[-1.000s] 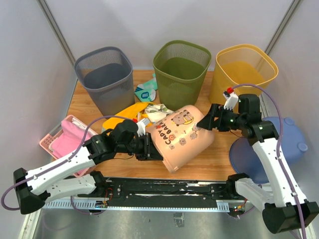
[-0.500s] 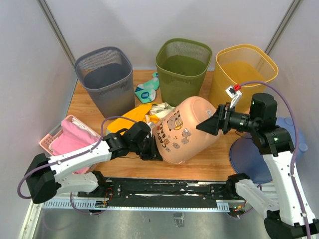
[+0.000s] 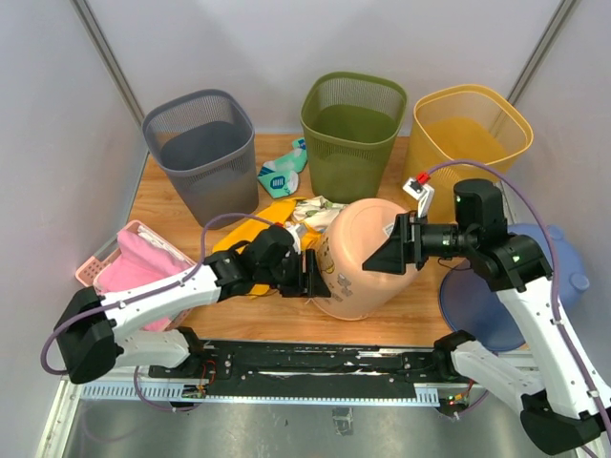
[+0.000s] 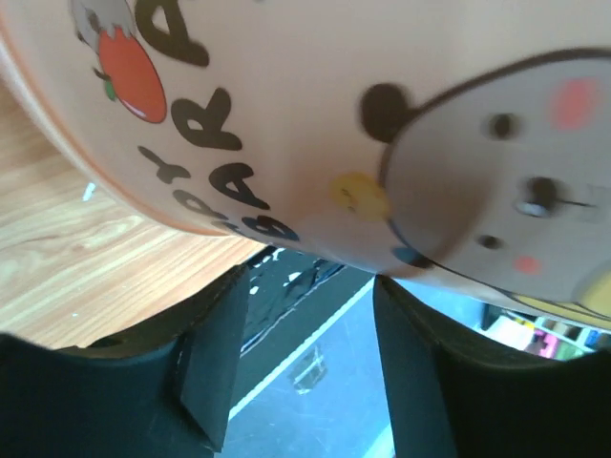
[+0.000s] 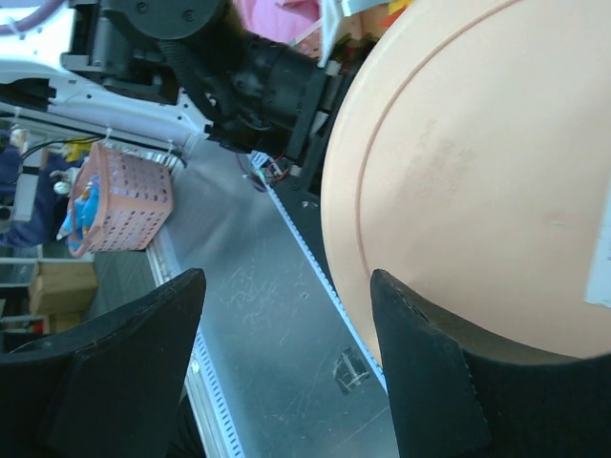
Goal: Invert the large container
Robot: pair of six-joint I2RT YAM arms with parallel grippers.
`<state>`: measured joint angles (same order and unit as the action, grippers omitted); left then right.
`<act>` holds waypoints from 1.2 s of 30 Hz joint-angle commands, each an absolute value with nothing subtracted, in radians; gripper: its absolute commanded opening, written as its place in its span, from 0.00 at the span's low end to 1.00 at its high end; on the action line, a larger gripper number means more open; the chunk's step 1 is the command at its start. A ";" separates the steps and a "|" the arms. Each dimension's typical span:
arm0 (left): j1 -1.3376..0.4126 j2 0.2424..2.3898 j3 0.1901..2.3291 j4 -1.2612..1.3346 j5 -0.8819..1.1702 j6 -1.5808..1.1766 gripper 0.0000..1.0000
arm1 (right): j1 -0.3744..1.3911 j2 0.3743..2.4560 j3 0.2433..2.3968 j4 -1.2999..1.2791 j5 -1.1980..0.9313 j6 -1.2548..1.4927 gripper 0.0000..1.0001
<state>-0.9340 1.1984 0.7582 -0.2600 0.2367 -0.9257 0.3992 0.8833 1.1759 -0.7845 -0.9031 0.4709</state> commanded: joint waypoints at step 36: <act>-0.845 1.399 1.126 -0.054 0.485 -0.696 0.94 | 0.413 0.742 1.387 -0.914 0.126 0.257 0.81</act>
